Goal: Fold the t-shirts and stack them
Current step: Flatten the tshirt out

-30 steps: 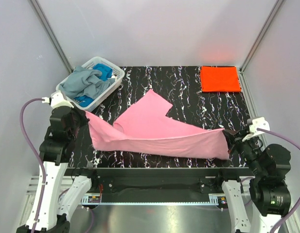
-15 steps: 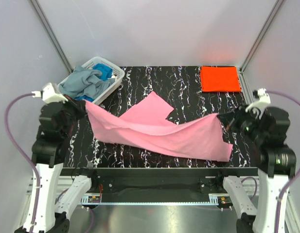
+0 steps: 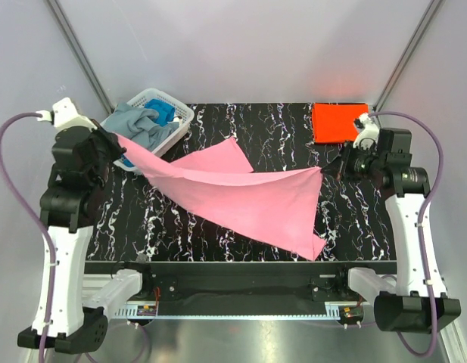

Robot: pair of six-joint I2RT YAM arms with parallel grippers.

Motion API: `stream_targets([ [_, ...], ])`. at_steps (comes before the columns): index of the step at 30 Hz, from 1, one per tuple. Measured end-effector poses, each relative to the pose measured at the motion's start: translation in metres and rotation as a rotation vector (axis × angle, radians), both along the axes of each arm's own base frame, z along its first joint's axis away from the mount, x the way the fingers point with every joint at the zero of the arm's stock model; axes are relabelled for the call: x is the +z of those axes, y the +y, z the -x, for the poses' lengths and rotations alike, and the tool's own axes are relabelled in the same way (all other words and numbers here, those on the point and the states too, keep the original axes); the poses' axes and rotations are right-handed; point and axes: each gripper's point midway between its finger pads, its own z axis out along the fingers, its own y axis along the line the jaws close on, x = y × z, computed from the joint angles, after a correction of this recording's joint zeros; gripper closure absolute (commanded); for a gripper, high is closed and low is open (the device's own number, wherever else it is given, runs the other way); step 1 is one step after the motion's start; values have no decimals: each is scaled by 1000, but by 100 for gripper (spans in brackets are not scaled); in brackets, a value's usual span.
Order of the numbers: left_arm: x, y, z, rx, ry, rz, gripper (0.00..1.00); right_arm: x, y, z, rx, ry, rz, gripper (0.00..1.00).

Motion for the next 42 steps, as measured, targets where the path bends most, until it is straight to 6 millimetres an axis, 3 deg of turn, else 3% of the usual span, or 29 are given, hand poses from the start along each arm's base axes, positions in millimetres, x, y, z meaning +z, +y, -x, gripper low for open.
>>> stream_targets([
  [4, -46, -7, -11, -30, 105, -6, 100, 1, 14, 7, 166, -147, 10, 97],
  [7, -92, -12, -15, -56, 214, -8, 100, -5, 26, 7, 299, -233, 22, 97],
  [10, -116, -13, -17, -59, 281, -15, 100, -24, 41, 2, 429, -251, 66, 89],
  [12, -120, -13, -19, -60, 292, -17, 100, -42, 50, -4, 498, -216, 91, 60],
  [14, -118, -13, -20, -61, 282, -19, 100, -63, 51, -16, 519, -150, 135, 44],
  [17, -115, -14, -22, -64, 272, -24, 100, -90, 35, -39, 427, -34, 224, 38],
  [19, -115, -14, -22, -67, 272, -27, 100, -93, 21, -50, 318, 34, 266, 37],
  [22, -115, -15, -23, -73, 269, -30, 100, -73, 9, -70, 118, 107, 264, 39],
  [25, -119, -17, -26, -78, 260, -31, 100, -56, 12, -87, -101, 163, 138, 43],
  [27, -126, -18, -25, -83, 273, -30, 100, -71, 19, -76, -215, 239, 31, 45],
  [28, -130, -19, -25, -87, 280, -30, 100, -81, 23, -68, -276, 277, -28, 41],
  [30, -137, -20, -25, -95, 291, -28, 100, -111, 29, -37, -374, 377, -97, 41],
  [33, -141, -23, -26, -109, 293, -24, 100, -147, 35, 0, -482, 499, -108, 54],
  [38, -143, -30, -30, -138, 285, -14, 100, -187, 23, 19, -709, 616, -118, 59],
  [42, -141, -33, -31, -150, 275, -11, 100, -204, 14, 31, -854, 697, -100, 60],
])
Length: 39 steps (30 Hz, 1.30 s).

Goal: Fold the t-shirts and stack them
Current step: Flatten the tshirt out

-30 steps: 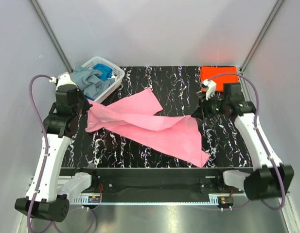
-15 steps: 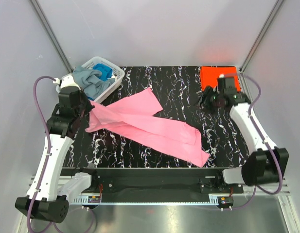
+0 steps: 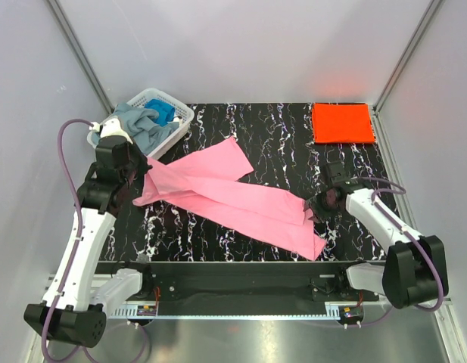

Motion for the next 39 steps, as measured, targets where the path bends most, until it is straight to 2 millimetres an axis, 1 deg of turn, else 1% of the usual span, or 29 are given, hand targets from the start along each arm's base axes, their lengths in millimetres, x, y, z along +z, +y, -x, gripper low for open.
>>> stream_targets([
  [4, 1, 0, 0, -2, -3, 1, 100, -9, 3, 6, -70, 59, 1, 59],
  [8, 1, 0, 0, -1, -3, 1, 100, -13, 7, 8, -114, 70, -8, 58],
  [14, 1, -1, 0, -3, -3, 1, 100, -26, 8, 14, -162, 102, -16, 58],
  [19, 0, -2, 1, -5, -2, 2, 100, -35, 11, 12, -183, 103, -25, 58],
  [26, -5, -2, 1, -6, 9, 0, 100, -45, 11, 13, -215, 115, -29, 59],
  [30, -5, -2, 1, -7, 8, 0, 100, -46, 11, 11, -225, 109, -32, 63],
  [36, -5, -4, 1, -13, 5, 1, 100, -49, 10, 10, -235, 101, -29, 75],
  [37, -5, -4, 1, -14, 5, 1, 100, -50, 10, 11, -237, 101, -28, 82],
  [38, -5, -5, 1, -14, 5, 2, 100, -51, 9, 11, -237, 100, -27, 86],
  [39, -5, -5, 1, -15, 5, 2, 100, -51, 9, 11, -240, 100, -26, 93],
])
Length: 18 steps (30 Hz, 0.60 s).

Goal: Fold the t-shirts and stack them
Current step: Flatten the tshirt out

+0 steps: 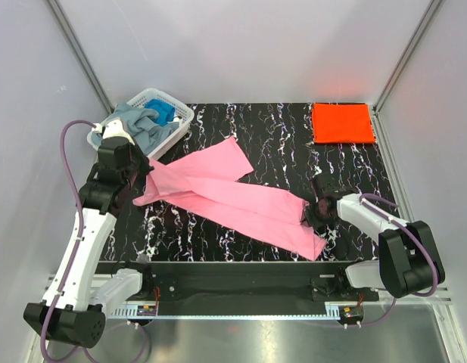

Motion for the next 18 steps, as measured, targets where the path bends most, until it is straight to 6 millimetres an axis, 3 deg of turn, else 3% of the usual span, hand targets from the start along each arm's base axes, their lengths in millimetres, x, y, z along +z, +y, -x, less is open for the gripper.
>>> stream_targets([
  [1, 0, 0, 0, 1, 0, 3, 100, 0, 0, 0, -1, 0, 1, 100],
  [7, 0, -2, 0, -1, 0, 6, 100, 4, -3, -1, 28, -27, 18, 100],
  [10, 7, -2, 2, 1, -5, 12, 100, 31, -5, -10, 109, -109, 49, 100],
  [12, 26, -2, 3, 4, -37, 27, 100, 73, -6, -26, 170, -227, 71, 100],
  [13, 42, -2, 5, 6, -62, 36, 100, 107, -5, -37, 200, -318, 82, 100],
  [16, 111, -2, 16, 9, -207, 82, 100, 230, -9, -55, 265, -629, 130, 100],
  [18, 169, -1, 34, 5, -352, 130, 100, 294, -15, -46, 289, -789, 152, 100],
])
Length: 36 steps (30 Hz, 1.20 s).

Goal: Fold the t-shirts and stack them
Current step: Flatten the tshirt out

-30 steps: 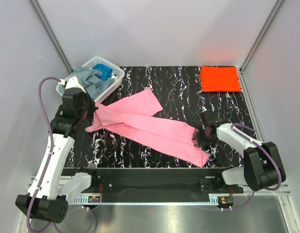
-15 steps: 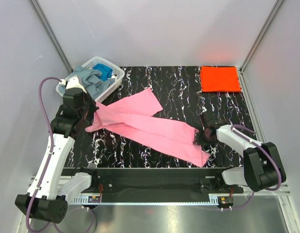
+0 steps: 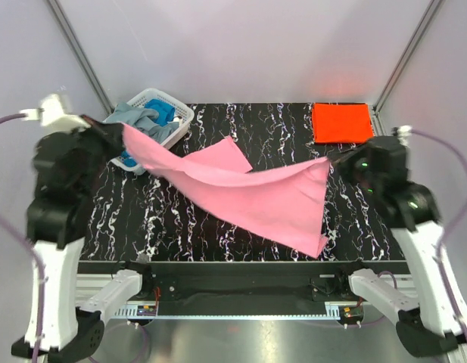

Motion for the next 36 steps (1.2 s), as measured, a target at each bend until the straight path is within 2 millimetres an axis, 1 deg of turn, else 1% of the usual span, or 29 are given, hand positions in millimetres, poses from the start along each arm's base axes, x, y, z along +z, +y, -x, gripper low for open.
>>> stream_targets([
  [1, 24, 1, 14, -6, -66, 24, 100, 32, -4, 11, 16, -82, 3, 100],
  [2, 50, 2, 32, -13, -137, 48, 100, 59, -8, 26, 29, -152, 5, 100],
  [3, 68, 3, 47, -19, -195, 67, 100, 80, -13, 41, 38, -206, 8, 100],
  [4, 89, 5, 70, -31, -265, 92, 100, 99, -18, 59, 46, -258, 7, 100],
  [5, 103, 6, 87, -39, -312, 109, 100, 111, -22, 73, 52, -295, 4, 100],
  [7, 136, 9, 135, -74, -440, 152, 100, 138, -31, 109, 63, -385, -9, 100],
  [9, 158, 9, 167, -105, -527, 184, 100, 157, -36, 132, 81, -451, -15, 100],
  [11, 173, 7, 182, -133, -578, 199, 100, 172, -37, 141, 96, -502, -5, 100],
  [12, 177, 6, 184, -140, -588, 202, 100, 176, -37, 140, 100, -511, 6, 100],
  [14, 184, 3, 174, -150, -584, 198, 100, 182, -37, 131, 105, -508, 43, 100],
  [15, 188, 1, 163, -150, -572, 193, 100, 189, -35, 121, 105, -504, 67, 100],
  [16, 192, -2, 146, -149, -554, 187, 100, 196, -34, 107, 102, -500, 94, 100],
  [18, 201, -8, 107, -144, -519, 173, 100, 213, -31, 68, 80, -484, 161, 100],
  [19, 205, -13, 80, -143, -498, 167, 100, 220, -29, 49, 71, -485, 189, 100],
  [21, 207, -24, 19, -141, -451, 159, 100, 232, -24, -5, 43, -479, 264, 100],
  [22, 201, -30, -14, -139, -416, 157, 100, 236, -22, -31, 29, -481, 300, 100],
  [23, 196, -35, -43, -137, -394, 157, 100, 236, -20, -58, 19, -472, 332, 100],
  [24, 190, -38, -67, -133, -374, 156, 100, 233, -20, -88, 12, -464, 355, 100],
  [25, 177, -43, -98, -128, -339, 156, 100, 228, -20, -116, 15, -456, 356, 100],
  [26, 162, -47, -126, -121, -305, 155, 100, 220, -25, -140, 7, -440, 353, 100],
  [27, 148, -51, -150, -113, -275, 156, 100, 211, -36, -170, -5, -428, 341, 100],
  [28, 133, -53, -172, -103, -246, 158, 100, 200, -51, -194, -24, -411, 324, 100],
  [29, 124, -54, -186, -96, -230, 159, 100, 189, -66, -215, -34, -395, 302, 100],
  [30, 116, -56, -201, -88, -221, 161, 100, 181, -80, -231, -40, -391, 279, 100],
  [31, 112, -57, -213, -83, -220, 164, 100, 173, -95, -245, -46, -387, 250, 100],
  [32, 110, -58, -221, -80, -225, 169, 100, 168, -106, -253, -52, -386, 224, 100],
  [34, 116, -59, -226, -83, -252, 178, 100, 164, -135, -263, -69, -395, 154, 100],
  [35, 121, -60, -225, -85, -273, 181, 100, 167, -145, -262, -68, -408, 117, 100],
  [36, 133, -59, -222, -88, -308, 187, 100, 172, -155, -259, -69, -422, 85, 100],
])
